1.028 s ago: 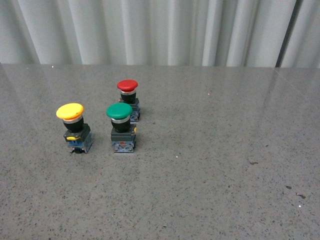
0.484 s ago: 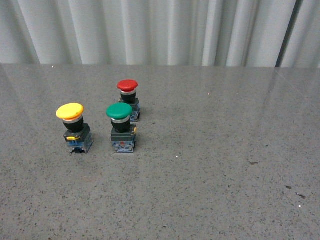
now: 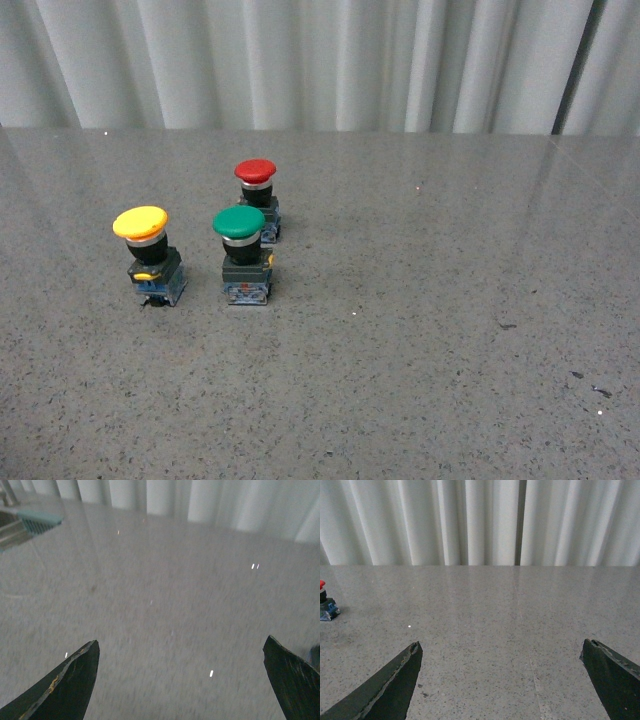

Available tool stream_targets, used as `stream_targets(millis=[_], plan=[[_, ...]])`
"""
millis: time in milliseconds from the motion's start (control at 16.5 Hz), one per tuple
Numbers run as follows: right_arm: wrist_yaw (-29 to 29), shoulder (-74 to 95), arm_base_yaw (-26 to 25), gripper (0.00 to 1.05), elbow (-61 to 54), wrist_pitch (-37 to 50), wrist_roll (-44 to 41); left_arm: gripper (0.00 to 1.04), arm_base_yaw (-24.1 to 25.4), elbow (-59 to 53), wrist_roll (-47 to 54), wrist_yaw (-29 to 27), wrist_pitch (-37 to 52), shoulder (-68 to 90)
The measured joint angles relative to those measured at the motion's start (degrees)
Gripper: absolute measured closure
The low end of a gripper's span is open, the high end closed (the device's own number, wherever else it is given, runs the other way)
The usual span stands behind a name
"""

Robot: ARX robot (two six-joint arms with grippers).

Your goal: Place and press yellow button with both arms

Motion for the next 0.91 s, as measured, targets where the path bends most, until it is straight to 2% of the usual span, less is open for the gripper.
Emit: stream_targets(millis=[121, 242, 423, 484, 544, 605, 665, 907], plan=[[0.0, 0.0, 0.0, 0.07, 0.0, 0.0, 0.0, 0.07, 1.6, 2.7, 0.8, 1.6, 3.7, 4.5], [0.0, 0.0, 0.0, 0.07, 0.0, 0.0, 0.0, 0.07, 2.9, 11.0, 2.6, 6.0, 9.3, 18.3], [0.0, 0.0, 0.0, 0.07, 0.0, 0.0, 0.0, 0.07, -1.8, 23.7, 4.3, 12.7, 5.9, 38.0], [0.0, 0.0, 0.0, 0.07, 0.0, 0.0, 0.0, 0.07, -3.0, 26.3, 4.3, 13.3, 5.4, 41.2], [0.0, 0.0, 0.0, 0.07, 0.0, 0.0, 0.0, 0.07, -7.8, 33.5, 4.1, 14.7, 4.2, 49.9], [0.0, 0.0, 0.0, 0.07, 0.0, 0.0, 0.0, 0.07, -12.1, 34.4, 2.4, 12.9, 3.5, 55.0], [0.0, 0.0, 0.0, 0.07, 0.0, 0.0, 0.0, 0.07, -13.5, 34.4, 1.5, 12.4, 3.7, 56.0], [0.0, 0.0, 0.0, 0.07, 0.0, 0.0, 0.0, 0.07, -15.3, 31.9, -0.5, 11.4, 6.0, 56.9]])
